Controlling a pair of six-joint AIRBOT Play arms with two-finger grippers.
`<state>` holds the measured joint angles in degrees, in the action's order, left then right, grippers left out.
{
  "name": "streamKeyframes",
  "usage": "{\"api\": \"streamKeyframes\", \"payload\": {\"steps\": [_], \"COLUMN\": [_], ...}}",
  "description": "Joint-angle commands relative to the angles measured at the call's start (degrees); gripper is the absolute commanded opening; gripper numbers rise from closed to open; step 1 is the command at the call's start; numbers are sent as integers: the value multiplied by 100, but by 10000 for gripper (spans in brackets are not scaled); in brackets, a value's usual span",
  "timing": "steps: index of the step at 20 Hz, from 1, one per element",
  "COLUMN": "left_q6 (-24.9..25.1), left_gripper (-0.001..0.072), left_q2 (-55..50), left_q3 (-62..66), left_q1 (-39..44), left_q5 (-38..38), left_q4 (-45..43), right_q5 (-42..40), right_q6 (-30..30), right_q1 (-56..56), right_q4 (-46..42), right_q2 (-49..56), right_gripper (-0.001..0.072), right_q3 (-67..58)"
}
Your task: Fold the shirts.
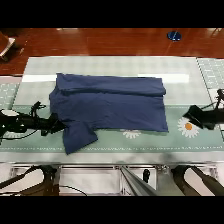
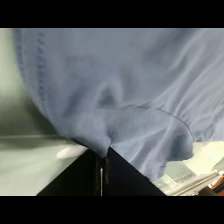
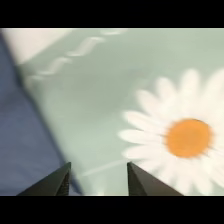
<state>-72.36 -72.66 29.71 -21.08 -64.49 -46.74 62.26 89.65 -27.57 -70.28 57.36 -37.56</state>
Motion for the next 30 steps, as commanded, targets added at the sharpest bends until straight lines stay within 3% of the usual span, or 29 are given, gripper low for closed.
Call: {"api": "streamKeyframes", "payload": {"steps": [1, 6, 16, 17, 18, 19, 25, 30], "left_q6": [125, 162, 380, 378, 378, 378, 70, -376], "left_gripper": [17, 17, 17, 17, 17, 17, 16, 16], "left_q2": [-98, -98, -98, -98, -98, -98, -260, -1421], "left_q3": [103, 160, 258, 361, 481, 643, 2181, 4107], "left_q1": [136, 140, 144, 146, 146, 146, 195, 699], "left_q5": [35, -33, -70, -83, -114, -166, -140, -111], "left_q4": [85, 92, 90, 92, 92, 92, 94, 59], "right_q5": [597, 848, -306, -306, -302, -284, -111, -96], "right_q6": [-55, -1040, -837, -839, -942, -1099, -1082, -866], "right_q1": [-444, -404, 1134, 1300, 1438, 1565, 1668, 1668], "right_q4": [-404, 1259, 1987, 1991, 1985, 1985, 1810, 1827], "right_q2": [-2, 262, 1515, 1598, 1628, 1626, 1832, 2758], "right_gripper": [411, 410, 393, 273, 96, 23, 23, 23], "right_q3": [387, 949, 501, 321, 142, -76, -1801, -3209]}}
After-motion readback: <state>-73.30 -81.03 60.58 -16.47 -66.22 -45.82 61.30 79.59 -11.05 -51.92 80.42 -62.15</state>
